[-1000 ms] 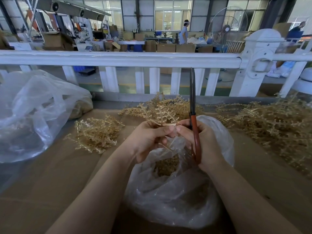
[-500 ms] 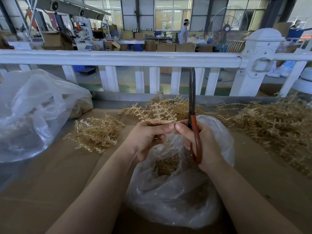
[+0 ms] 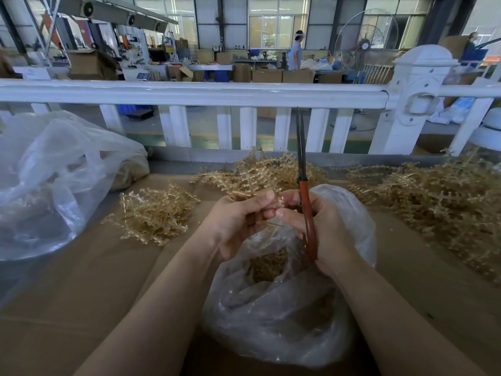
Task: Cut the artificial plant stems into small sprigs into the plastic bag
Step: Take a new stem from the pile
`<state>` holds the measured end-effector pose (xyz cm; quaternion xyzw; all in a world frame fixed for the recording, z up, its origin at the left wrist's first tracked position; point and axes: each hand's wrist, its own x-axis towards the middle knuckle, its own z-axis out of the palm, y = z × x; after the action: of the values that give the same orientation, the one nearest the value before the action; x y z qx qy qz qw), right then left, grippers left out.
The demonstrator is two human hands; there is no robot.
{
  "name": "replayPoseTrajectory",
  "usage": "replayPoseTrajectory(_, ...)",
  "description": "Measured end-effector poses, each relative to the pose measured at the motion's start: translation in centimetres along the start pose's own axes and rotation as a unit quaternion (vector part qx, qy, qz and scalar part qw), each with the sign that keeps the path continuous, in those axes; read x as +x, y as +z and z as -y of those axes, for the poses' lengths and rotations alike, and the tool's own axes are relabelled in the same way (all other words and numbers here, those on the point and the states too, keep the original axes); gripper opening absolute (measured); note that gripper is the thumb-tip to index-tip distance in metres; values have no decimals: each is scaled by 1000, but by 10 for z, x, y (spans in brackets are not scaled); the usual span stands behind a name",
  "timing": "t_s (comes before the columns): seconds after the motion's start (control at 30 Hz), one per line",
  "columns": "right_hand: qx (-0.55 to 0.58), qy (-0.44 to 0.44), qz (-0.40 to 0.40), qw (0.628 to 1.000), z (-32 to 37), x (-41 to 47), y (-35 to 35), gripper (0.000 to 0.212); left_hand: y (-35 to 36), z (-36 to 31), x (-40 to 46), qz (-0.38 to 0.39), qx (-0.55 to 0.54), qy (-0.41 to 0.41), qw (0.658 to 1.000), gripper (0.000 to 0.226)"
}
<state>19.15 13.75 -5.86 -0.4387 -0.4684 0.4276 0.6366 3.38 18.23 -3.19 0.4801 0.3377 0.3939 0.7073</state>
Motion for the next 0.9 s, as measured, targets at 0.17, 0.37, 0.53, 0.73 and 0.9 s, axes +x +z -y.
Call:
replayPoseTrajectory(0.17, -19, 0, 5, 1000, 0, 1, -2, 23, 1, -3, -2, -6, 53, 20, 998, 50)
replayPoseTrajectory(0.37, -23, -11, 9, 1000, -6, 3, -2, 32, 1, -1, -2, -18, 50, -11, 999, 21)
replayPoseTrajectory(0.53, -55, -47, -10, 997, -8, 3, -1, 29, 2, -2, -3, -18, 55, 0, 998, 15)
replayPoseTrajectory(0.73, -74, -62, -24, 995, -6, 1, 1, 29, -1, -1, -2, 0, 44, 19, 999, 11)
replayPoseTrajectory(0.9, -86, -62, -32, 994, -5, 0, 1, 39, -3, -2, -1, 10, 39, 25, 999, 9)
